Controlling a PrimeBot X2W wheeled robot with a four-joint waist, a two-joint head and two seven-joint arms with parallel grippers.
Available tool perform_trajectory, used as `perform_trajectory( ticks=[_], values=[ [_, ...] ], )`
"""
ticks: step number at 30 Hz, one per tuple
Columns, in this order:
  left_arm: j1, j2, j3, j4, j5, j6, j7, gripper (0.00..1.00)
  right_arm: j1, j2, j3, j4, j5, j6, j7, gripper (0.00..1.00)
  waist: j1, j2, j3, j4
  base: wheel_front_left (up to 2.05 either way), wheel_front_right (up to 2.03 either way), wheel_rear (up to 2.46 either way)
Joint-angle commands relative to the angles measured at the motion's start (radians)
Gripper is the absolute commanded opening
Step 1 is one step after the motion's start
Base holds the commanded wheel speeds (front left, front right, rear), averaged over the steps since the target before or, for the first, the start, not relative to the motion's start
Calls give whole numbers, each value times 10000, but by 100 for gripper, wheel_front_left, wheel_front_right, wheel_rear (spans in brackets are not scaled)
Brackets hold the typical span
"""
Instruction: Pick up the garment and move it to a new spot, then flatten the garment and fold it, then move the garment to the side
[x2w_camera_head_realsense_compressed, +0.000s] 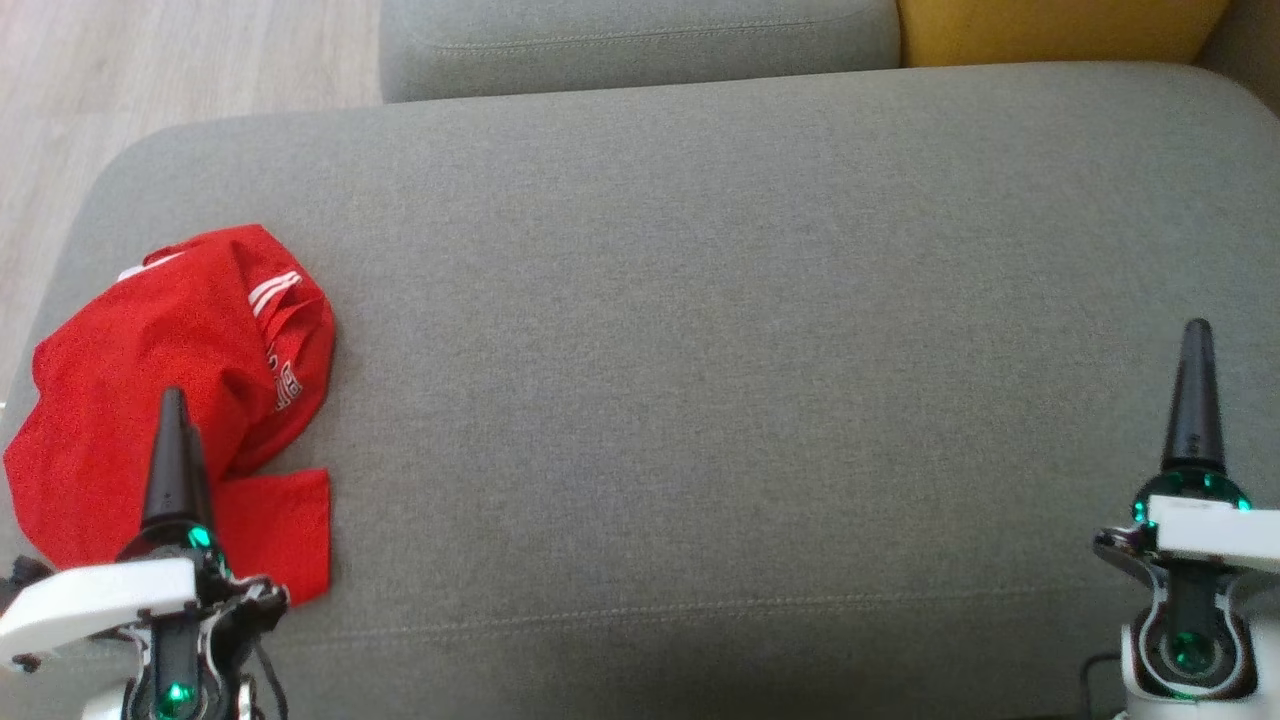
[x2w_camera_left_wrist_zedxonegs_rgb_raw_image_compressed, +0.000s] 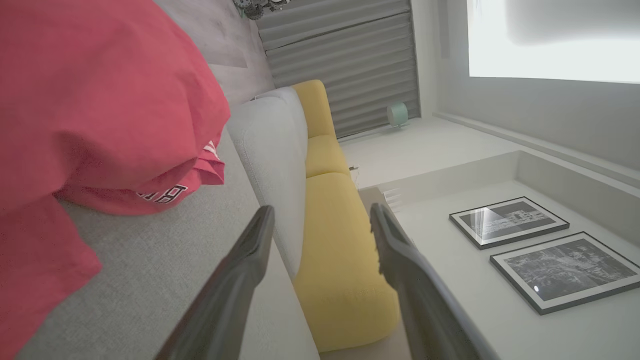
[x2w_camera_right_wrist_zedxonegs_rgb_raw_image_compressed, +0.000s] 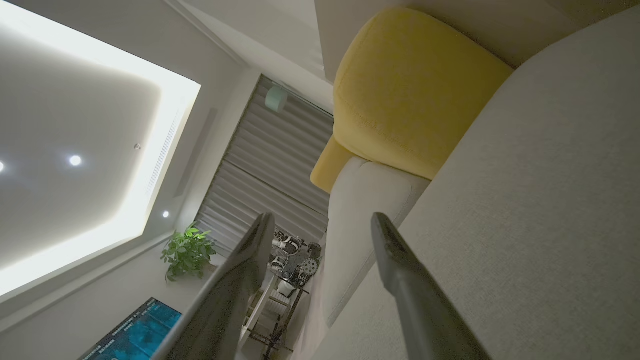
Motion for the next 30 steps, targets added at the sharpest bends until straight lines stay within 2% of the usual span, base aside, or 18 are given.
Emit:
perform_trajectory(
  ticks=[1, 7, 15, 20, 22, 28, 29, 30],
  values=[
    [-560, 122, 188, -415, 123, -39, -65, 100, -546, -56, 102, -449, -197, 44, -96, 100, -1, 0, 0, 1, 0, 0, 0],
    [-548, 128, -5, -1002, 1212, -42, -240, 100, -680, -75, 642, -742, -1615, 47, -270, 100, -1, 0, 19, 41, 0, 0, 0],
    [-441, 137, -755, -1613, 3178, -40, -474, 100, -839, -139, 1187, -961, -3248, 50, -504, 100, -1, 0, 64, 57, 0, 0, 0],
    [-439, 142, -1151, -1805, 4341, 109, -620, 100, -859, -126, 1448, -986, -4094, 52, -650, 100, -1, 0, 88, 34, 0, 0, 0],
    [-457, 145, -1401, -1884, 5208, 167, -708, 100, -869, -120, 1640, -929, -4627, 53, -737, 100, -1, 0, 98, 10, 0, 0, 0],
    [-459, 153, -1908, -1945, 6915, 420, -883, 100, -944, -153, 1918, -911, -5881, 56, -913, 100, -1, 0, 136, -28, 0, 0, 0],
    [-459, 153, -1908, -1945, 6915, 420, -883, 100, -944, -153, 1918, -911, -5881, 56, -913, 100, -1, 0, 136, -28, 0, 0, 0],
    [-471, 212, -2094, -1902, 7484, 551, -941, 100, -952, -159, 1986, -921, -6277, 57, -970, 100, -1, 0, 154, -35, 0, 0, 0]
  ],
)
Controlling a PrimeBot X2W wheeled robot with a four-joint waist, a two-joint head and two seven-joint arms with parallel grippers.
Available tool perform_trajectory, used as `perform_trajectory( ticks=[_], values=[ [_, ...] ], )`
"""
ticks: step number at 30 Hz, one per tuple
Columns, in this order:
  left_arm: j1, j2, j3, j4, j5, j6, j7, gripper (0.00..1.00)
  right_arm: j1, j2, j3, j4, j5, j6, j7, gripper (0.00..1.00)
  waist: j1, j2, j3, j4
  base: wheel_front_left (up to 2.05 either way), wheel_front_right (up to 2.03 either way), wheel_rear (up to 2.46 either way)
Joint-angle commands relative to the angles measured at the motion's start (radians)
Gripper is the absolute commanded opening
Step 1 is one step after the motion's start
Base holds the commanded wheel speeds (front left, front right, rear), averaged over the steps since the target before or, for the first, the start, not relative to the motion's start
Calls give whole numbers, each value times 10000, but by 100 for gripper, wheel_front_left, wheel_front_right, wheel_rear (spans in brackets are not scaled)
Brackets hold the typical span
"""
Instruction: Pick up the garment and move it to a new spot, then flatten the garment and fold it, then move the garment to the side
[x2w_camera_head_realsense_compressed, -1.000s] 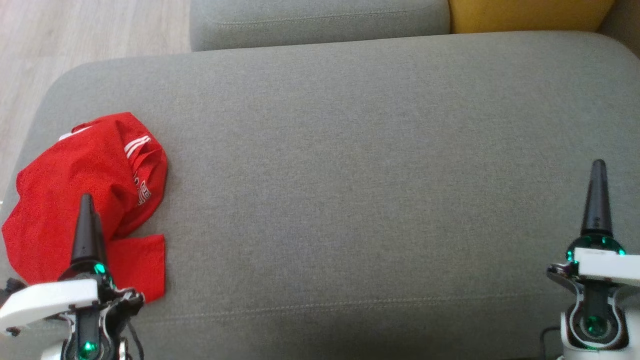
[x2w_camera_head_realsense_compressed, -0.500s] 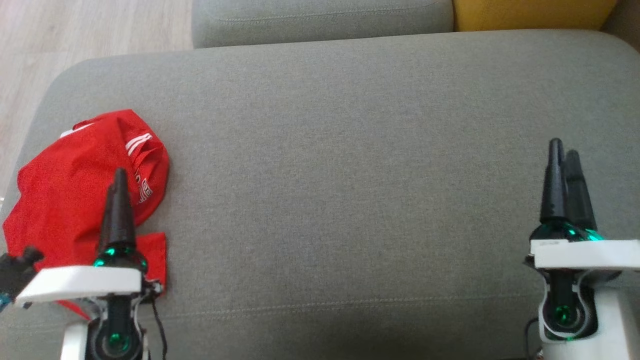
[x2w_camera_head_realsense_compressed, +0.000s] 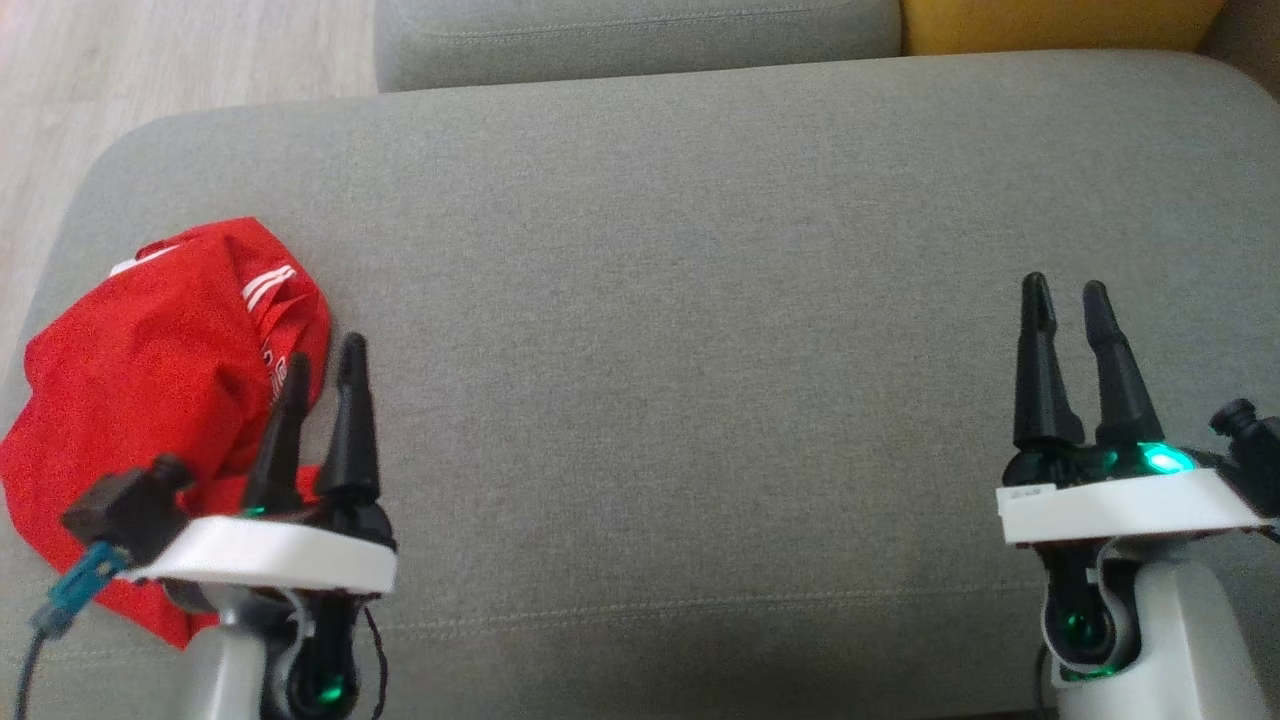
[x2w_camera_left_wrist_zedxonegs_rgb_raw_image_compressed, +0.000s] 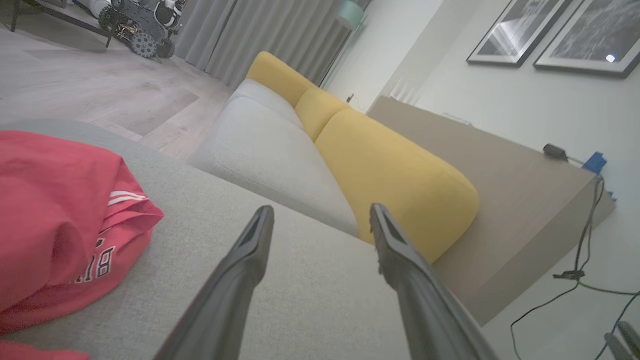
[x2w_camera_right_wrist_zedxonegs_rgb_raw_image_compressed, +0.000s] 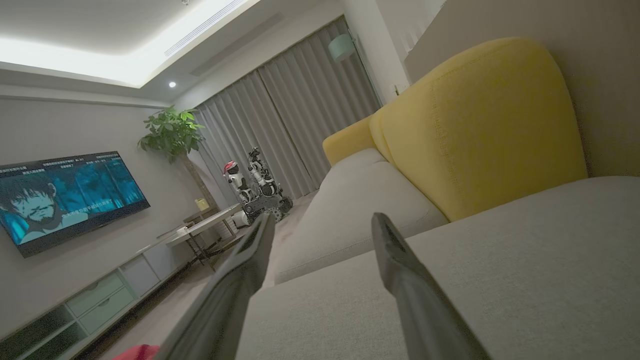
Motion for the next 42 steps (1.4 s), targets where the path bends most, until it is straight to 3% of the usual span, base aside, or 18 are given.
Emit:
perform_trajectory(
  ticks=[1, 6, 14, 20, 34, 42],
  values=[
    [-482, 221, -26, -376, 669, 197, -134, 100, -579, -95, 234, -376, -596, 55, -204, 100, 0, 0, 16, -7, 0, 0, 0],
    [-554, 525, -588, -275, 1578, 629, -251, 100, -555, -74, 276, -228, -1321, 57, -320, 100, 0, 0, 42, -16, 0, 0, 0],
    [-719, 1206, -1774, 143, 2884, 1837, -485, 100, -574, -15, 205, -13, -2315, 60, -554, 100, 0, 0, 55, -23, 0, 0, 0],
    [-875, 1435, -2330, 483, 3209, 2470, -661, 100, -579, -13, 378, -123, -3058, 63, -729, 100, 0, 0, 123, 32, 0, 0, 0],
    [-1233, 1946, -3308, 714, 4681, 3272, -1069, 100, -675, -15, 616, 35, -5035, 68, -1137, 100, -1, 0, 154, 155, 0, 0, 0],
    [-1273, 1946, -3447, 654, 5089, 3378, -1303, 100, -709, -17, 803, 125, -5443, 72, -1371, 100, -1, 0, 154, 109, 0, 0, 0]
  ],
)
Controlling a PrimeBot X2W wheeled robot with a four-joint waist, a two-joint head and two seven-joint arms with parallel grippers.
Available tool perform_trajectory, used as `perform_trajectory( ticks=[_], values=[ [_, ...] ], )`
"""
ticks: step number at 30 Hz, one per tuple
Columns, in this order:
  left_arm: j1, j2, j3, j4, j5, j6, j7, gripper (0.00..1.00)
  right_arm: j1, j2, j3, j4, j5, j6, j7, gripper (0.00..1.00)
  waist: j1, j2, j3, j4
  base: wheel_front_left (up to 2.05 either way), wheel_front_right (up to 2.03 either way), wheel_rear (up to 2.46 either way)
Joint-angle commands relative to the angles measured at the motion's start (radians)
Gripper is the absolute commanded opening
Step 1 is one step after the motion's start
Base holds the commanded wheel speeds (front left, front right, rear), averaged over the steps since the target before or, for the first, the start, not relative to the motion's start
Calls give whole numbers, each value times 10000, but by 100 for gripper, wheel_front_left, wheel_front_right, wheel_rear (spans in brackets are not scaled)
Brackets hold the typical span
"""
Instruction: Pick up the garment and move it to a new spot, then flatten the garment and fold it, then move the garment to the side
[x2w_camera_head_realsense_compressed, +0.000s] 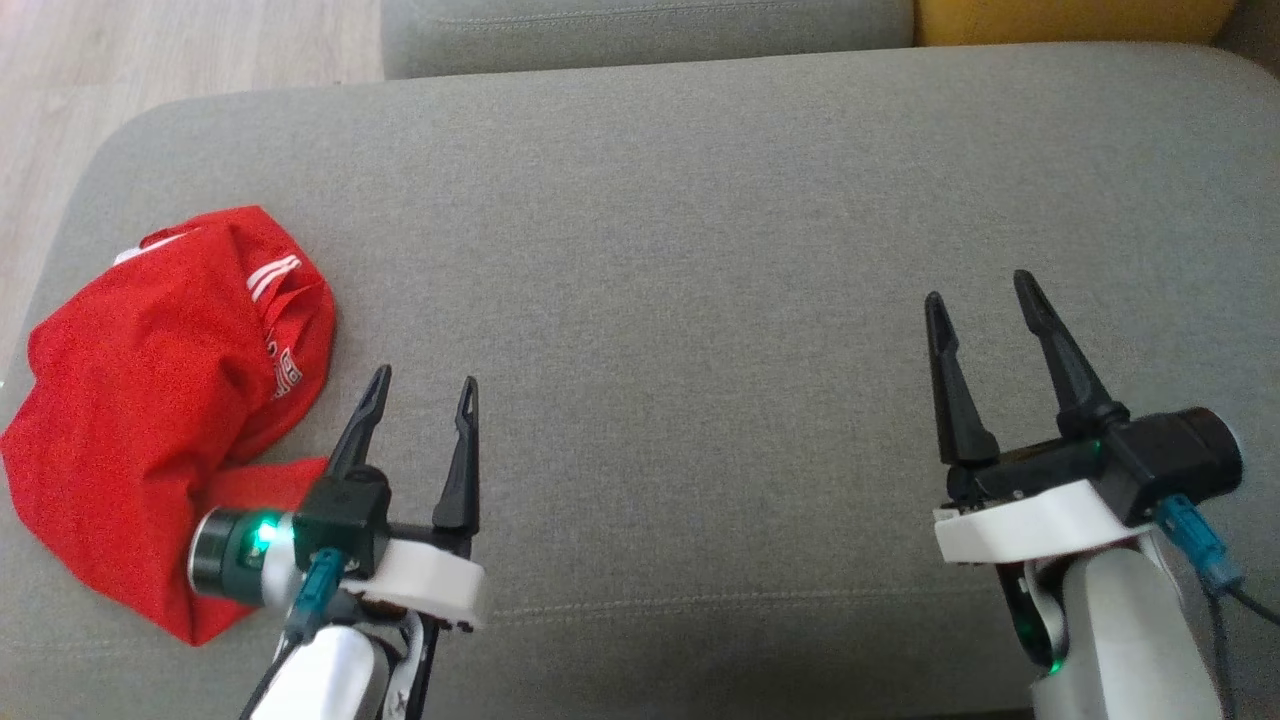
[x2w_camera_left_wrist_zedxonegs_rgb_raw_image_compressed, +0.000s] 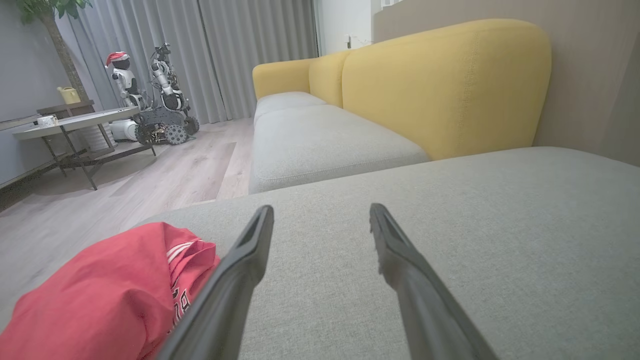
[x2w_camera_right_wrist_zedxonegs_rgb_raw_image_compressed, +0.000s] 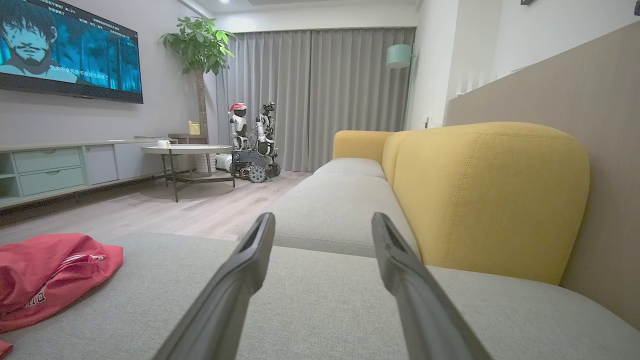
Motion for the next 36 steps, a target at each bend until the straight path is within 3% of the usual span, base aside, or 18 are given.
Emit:
perform_trajectory(
  ticks=[1, 9, 15, 21, 28, 36],
  values=[
    [-512, 88, 315, -383, 194, 11, -174, 100, -457, -19, 302, -293, -111, 70, -173, 100, 0, 0, 7, -9, 0, 0, 0],
    [-211, -548, 1057, -351, -119, -665, -379, 100, -459, -21, 319, 44, 708, 73, -377, 100, 0, 0, 22, -13, 0, 0, 0],
    [134, -1175, 2066, 130, -860, -1734, -381, 100, -454, -20, 94, 634, 1609, 73, -379, 100, 0, 0, -59, -17, 0, 0, 0],
    [244, -1509, 2689, 621, -1122, -2463, -381, 100, -501, -20, -80, 1110, 1729, 73, -379, 100, 0, 0, -164, -13, 0, 0, 0],
    [240, -1618, 2955, 881, -887, -2778, -381, 100, -532, -20, -53, 1248, 1740, 73, -379, 100, 0, 0, -241, -37, 0, 0, 0],
    [203, -1639, 2969, 990, -978, -2812, -381, 100, -486, -20, -93, 1233, 1672, 73, -379, 100, 0, 0, -211, 251, 0, 0, 0]
  ],
)
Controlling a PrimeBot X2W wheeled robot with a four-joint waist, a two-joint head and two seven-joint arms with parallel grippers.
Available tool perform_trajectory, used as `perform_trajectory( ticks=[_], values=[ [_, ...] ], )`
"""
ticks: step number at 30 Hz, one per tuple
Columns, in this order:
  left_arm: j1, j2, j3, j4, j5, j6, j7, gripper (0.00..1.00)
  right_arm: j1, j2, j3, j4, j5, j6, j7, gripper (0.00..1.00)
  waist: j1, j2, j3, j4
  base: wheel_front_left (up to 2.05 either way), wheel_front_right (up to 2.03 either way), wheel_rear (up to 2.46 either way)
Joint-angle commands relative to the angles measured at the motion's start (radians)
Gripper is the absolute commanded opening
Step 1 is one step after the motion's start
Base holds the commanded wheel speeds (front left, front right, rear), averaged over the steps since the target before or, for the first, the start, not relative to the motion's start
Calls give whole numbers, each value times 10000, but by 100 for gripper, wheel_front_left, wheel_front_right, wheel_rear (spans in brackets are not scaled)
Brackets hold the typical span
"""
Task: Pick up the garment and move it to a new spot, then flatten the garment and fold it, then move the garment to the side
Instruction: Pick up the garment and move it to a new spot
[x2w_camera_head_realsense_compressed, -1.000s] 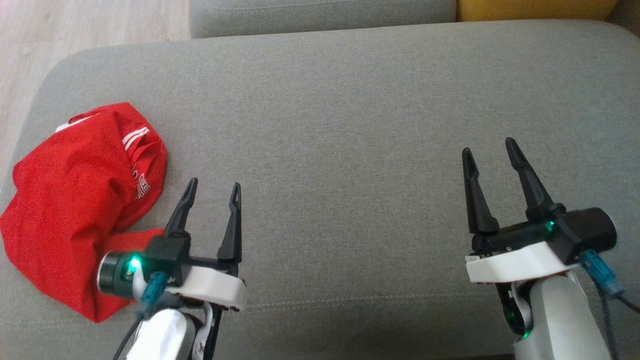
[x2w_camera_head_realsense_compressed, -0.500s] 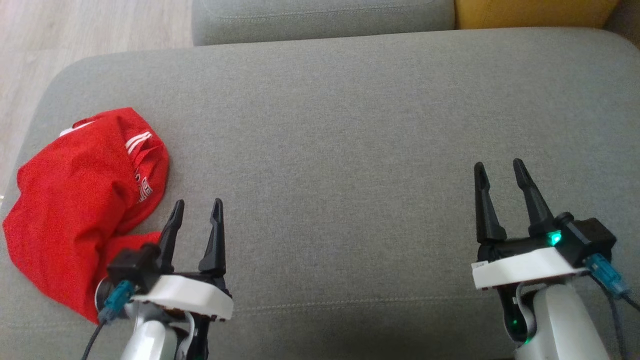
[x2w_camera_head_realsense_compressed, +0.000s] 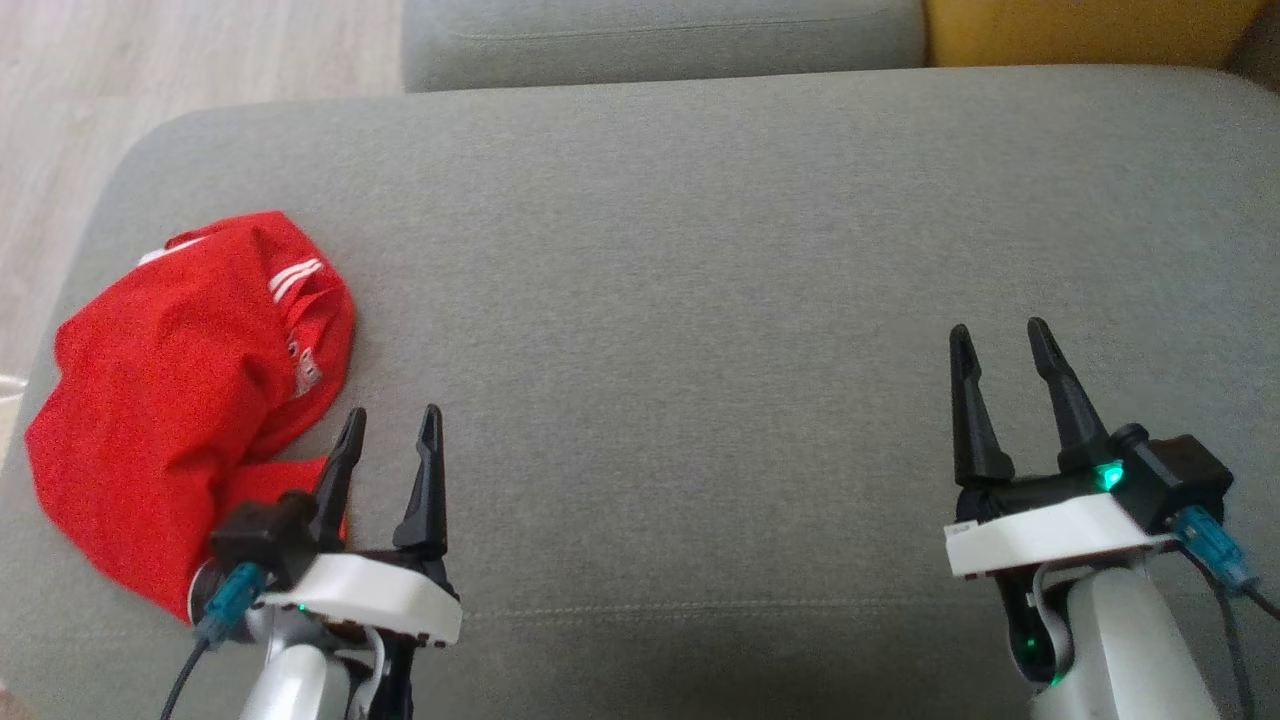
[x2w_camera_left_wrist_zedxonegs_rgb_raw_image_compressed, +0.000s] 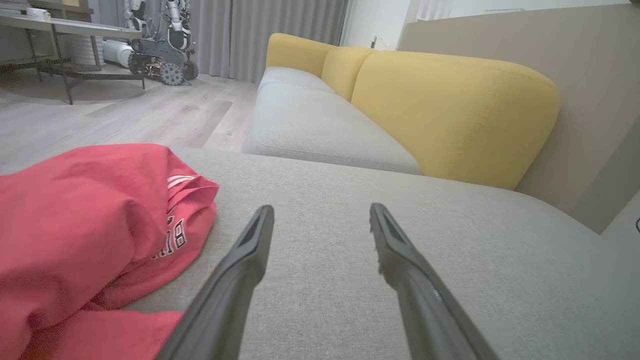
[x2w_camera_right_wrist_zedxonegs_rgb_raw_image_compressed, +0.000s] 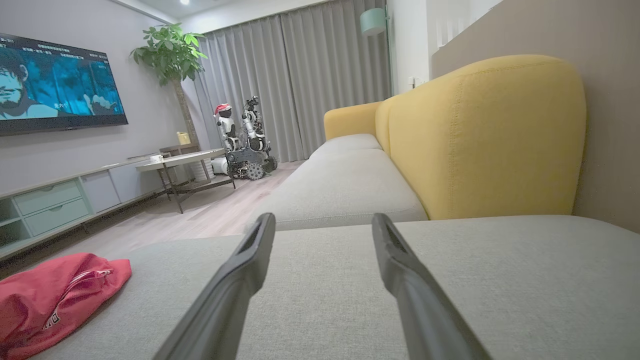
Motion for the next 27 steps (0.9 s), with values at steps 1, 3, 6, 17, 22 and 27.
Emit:
perform_trajectory(
  ticks=[1, 3, 6, 17, 22, 27],
  values=[
    [-378, 27, 340, -290, -60, 28, -120, 100, -447, -20, 264, -330, -33, 73, -113, 100, 0, 0, 31, 189, 0, 0, 0],
    [-388, 26, 376, -304, -67, 66, -120, 100, -429, -20, 317, -363, -2, 73, -113, 100, 0, 0, 50, 425, 0, 0, 0],
    [-407, 26, 483, -372, -70, 135, -120, 100, -405, -20, 457, -365, -12, 73, -113, 100, 0, 0, 115, 1014, 0, 0, 0],
    [-215, 25, 867, -572, -223, 266, -120, 100, -369, -20, 757, -254, -50, 73, -103, 100, 0, 0, 52, 2729, 0, 0, 0],
    [-66, 25, 1014, -718, -160, 278, -120, 100, -363, -20, 922, -249, 6, 73, -80, 100, 0, 0, -3, 3484, 0, 0, 0],
    [87, 24, 1137, -942, 115, 320, -120, 100, -318, -20, 1072, -210, 151, 73, -81, 100, 0, 0, -69, 4046, 0, 0, 0]
  ],
)
